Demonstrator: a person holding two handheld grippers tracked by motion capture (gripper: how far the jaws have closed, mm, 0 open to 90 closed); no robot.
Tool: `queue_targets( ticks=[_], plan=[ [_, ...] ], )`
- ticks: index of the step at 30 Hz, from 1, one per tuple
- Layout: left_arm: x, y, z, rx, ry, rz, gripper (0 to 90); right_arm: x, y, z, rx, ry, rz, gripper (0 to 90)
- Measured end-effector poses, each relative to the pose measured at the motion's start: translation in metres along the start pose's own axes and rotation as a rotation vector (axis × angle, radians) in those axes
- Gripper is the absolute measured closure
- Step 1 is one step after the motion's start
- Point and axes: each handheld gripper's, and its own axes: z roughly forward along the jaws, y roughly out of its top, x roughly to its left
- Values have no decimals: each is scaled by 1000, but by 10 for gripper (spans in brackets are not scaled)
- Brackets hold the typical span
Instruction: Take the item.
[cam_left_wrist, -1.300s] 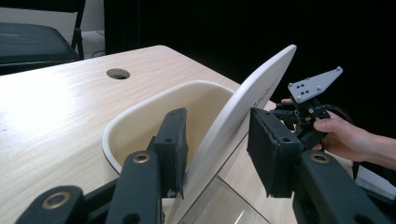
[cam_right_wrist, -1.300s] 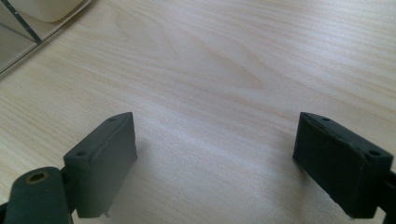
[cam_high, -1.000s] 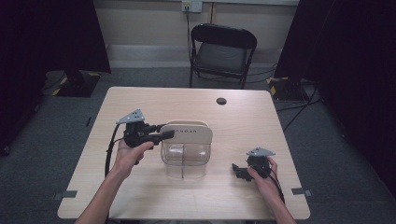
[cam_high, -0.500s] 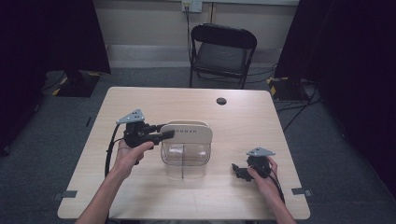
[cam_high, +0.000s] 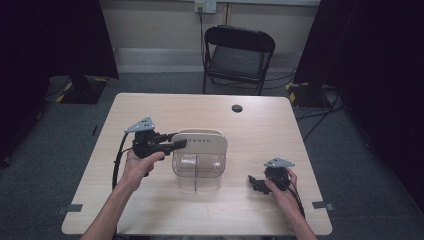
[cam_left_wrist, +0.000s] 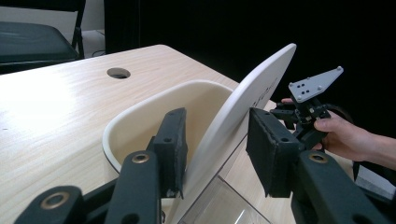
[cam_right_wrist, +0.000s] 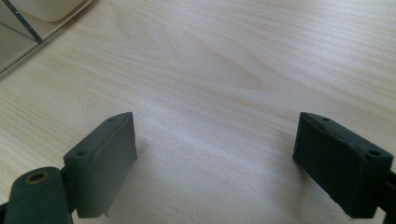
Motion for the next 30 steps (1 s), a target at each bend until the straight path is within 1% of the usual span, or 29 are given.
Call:
queue_targets(
  ticks=[30],
  plan=[
    [0, 0, 1, 0, -2, -4, 580, 0, 0, 0, 0, 0, 0, 125]
  ],
)
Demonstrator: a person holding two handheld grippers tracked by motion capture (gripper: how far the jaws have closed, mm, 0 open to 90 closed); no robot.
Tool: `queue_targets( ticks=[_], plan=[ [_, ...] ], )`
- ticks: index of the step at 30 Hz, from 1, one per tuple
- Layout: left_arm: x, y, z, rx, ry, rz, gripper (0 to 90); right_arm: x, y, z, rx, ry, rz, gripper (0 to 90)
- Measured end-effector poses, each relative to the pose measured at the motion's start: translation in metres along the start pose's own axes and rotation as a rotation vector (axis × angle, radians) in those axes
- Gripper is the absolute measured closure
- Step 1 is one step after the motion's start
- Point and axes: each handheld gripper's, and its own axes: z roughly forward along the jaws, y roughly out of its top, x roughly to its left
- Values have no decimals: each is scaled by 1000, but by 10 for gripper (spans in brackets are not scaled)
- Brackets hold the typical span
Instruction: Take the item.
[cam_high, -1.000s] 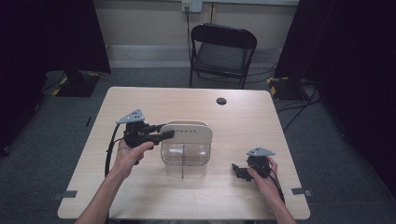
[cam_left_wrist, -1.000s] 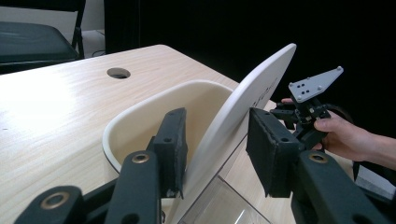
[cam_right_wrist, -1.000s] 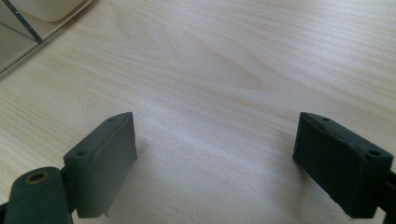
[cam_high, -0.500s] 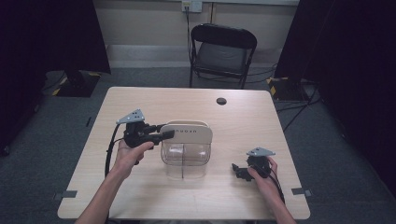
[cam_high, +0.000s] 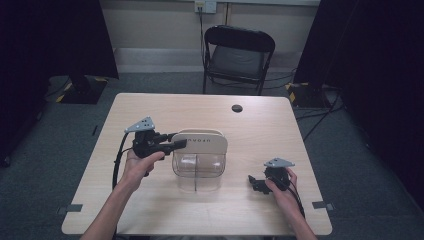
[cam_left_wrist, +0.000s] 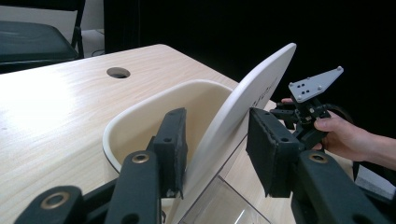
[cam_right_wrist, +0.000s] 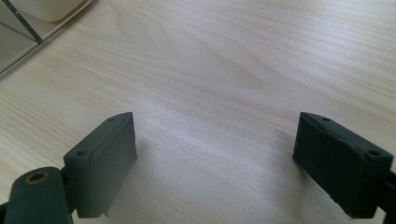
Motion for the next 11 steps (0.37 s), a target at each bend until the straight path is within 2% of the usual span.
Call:
queue_targets(
  ticks=[11],
  plan=[
    [0, 0, 0, -2, -3, -6, 580, 0, 0, 0, 0, 0, -1, 126]
  ],
)
